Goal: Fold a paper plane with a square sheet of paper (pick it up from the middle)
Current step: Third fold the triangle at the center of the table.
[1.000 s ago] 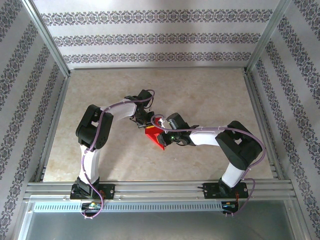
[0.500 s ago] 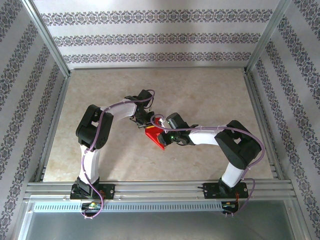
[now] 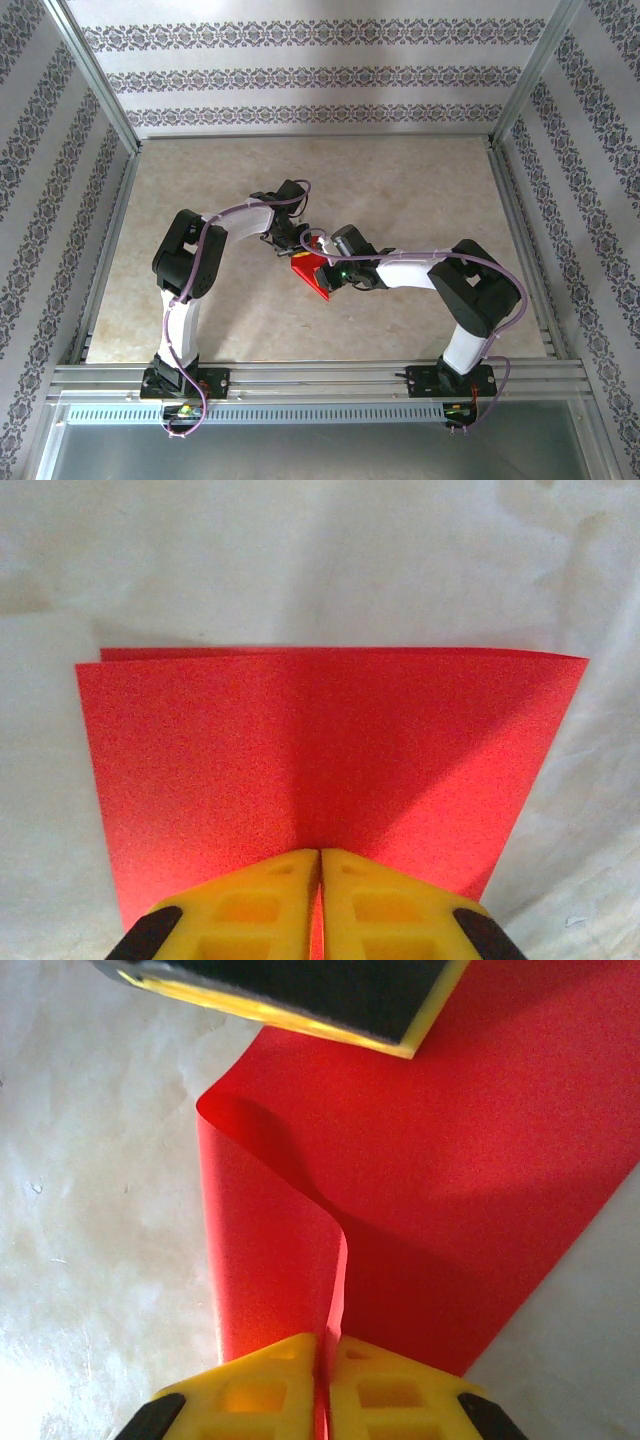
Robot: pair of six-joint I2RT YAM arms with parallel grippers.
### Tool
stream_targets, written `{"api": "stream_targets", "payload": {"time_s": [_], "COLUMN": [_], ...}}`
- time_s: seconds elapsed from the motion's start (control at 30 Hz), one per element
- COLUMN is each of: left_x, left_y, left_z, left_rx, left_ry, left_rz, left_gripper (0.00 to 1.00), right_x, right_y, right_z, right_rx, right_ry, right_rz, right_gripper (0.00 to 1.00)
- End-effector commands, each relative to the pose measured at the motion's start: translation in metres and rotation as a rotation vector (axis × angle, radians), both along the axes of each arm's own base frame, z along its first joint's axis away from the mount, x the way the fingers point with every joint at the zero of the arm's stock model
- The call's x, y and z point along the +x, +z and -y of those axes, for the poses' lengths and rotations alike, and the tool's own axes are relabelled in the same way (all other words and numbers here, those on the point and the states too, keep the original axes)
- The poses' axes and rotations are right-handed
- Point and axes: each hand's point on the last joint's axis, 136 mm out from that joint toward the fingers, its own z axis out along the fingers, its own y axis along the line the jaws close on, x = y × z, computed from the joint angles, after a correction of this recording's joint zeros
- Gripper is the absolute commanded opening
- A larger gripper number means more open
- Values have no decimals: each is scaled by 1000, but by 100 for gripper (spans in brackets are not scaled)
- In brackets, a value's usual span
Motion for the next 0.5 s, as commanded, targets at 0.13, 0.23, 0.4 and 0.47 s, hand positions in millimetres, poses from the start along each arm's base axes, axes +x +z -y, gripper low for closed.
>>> {"api": "stream_targets", "payload": {"time_s": [0.13, 0.23, 0.4, 0.47], "left_x": [-24, -22, -16, -11], "left_y": [-27, -24, -12, -2], "left_z": [-5, -3, -1, -1], "left_rx": [74, 67, 51, 43], "left_ry": [-34, -33, -27, -18], "left_rz": [-82, -75, -46, -22], "left_gripper": [12, 12, 12, 13], "right_x": [7, 6, 5, 5], "right_y": [-3, -6, -10, -11], "right_z": [3, 4, 5, 6], "right_rx": [-26, -33, -45, -50], "right_ry": [-9, -10, -9, -10], "right_rz": [3, -5, -15, -20], "right_gripper": [12, 12, 12, 12]}}
